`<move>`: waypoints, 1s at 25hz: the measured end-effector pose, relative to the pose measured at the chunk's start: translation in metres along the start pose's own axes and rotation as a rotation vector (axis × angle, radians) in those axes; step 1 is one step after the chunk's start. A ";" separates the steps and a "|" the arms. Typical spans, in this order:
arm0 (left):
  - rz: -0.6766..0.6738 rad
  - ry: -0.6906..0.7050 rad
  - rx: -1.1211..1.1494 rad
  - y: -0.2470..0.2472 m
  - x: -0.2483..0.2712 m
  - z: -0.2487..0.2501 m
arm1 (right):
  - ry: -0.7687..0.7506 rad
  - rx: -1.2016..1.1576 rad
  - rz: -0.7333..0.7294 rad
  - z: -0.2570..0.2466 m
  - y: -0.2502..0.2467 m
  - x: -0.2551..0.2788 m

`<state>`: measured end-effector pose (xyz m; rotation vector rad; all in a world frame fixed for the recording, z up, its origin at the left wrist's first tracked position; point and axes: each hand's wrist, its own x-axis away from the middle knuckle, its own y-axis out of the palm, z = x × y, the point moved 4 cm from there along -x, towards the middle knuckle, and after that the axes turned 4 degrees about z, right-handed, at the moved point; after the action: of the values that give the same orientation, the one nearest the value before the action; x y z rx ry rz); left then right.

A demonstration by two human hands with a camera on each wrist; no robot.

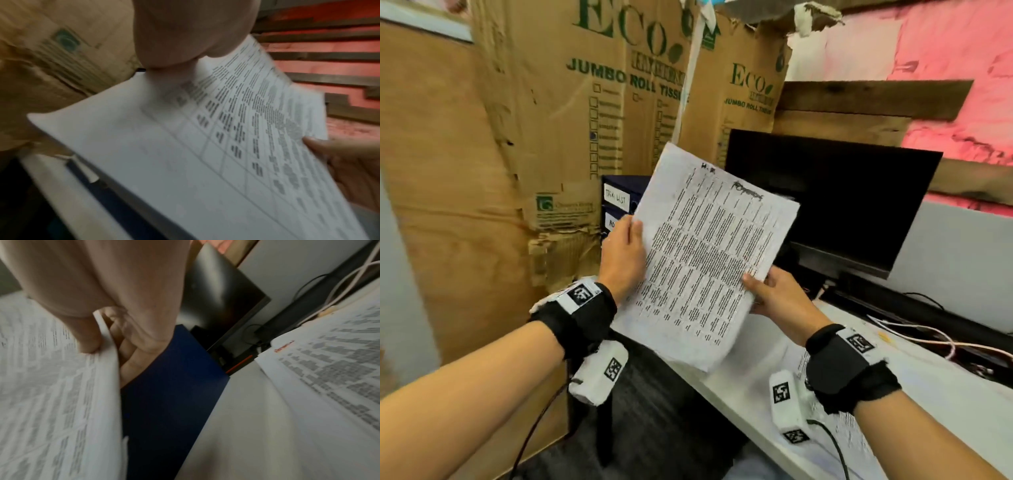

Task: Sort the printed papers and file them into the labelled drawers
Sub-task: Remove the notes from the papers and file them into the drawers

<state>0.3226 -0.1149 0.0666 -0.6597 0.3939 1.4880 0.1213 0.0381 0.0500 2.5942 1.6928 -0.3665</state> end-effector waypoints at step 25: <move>-0.673 -0.521 -0.197 0.010 -0.007 -0.120 | -0.441 0.474 0.422 0.024 0.004 -0.028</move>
<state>0.3303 -0.1951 -0.0230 -0.4643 -0.3577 0.9954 0.1102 0.0082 0.0324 2.7721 0.9746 -1.3255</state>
